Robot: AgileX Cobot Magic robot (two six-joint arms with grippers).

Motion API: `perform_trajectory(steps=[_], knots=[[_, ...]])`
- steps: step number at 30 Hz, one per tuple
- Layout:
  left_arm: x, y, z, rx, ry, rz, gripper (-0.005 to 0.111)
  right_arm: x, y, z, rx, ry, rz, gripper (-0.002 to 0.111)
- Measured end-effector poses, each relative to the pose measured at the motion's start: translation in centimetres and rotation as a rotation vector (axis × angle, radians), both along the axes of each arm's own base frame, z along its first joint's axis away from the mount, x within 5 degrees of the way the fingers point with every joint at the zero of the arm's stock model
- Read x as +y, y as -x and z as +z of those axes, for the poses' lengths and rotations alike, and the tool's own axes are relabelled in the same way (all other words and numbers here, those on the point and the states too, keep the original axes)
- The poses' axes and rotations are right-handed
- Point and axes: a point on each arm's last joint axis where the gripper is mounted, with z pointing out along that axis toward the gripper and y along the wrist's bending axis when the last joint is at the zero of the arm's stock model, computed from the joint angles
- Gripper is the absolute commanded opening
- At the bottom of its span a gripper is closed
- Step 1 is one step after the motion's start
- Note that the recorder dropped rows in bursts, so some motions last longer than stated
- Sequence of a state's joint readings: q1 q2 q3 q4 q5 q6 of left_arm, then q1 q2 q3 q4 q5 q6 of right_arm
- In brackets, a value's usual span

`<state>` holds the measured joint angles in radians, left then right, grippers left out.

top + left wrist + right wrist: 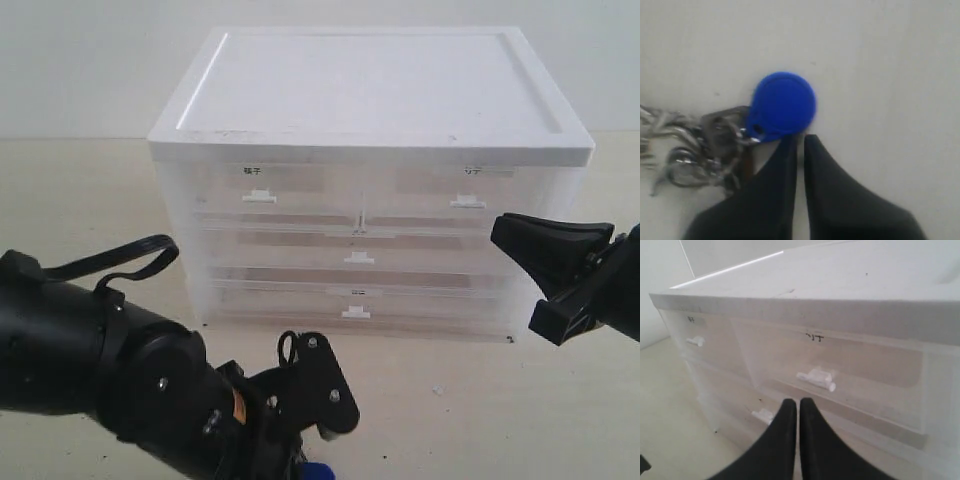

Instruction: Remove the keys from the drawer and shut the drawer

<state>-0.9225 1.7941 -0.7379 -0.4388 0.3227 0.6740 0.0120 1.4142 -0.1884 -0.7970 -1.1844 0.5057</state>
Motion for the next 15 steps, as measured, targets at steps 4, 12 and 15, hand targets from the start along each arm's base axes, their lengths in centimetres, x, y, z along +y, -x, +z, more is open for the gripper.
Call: perform_trajectory(steps=[4, 12, 15], knots=[[0.0, -2.6, -0.3, -0.051, 0.028, 0.075, 0.004, 0.0, 0.0, 0.0, 0.000, 0.000, 0.000, 0.000], [-1.8, -5.9, -1.0, -0.165, 0.093, 0.129, 0.004, 0.0, 0.0, 0.0, 0.001, -0.003, 0.000, 0.000], [-2.5, -6.5, -1.0, -0.184, 0.105, 0.126, 0.004, 0.0, 0.0, 0.0, 0.001, -0.003, 0.000, 0.000]])
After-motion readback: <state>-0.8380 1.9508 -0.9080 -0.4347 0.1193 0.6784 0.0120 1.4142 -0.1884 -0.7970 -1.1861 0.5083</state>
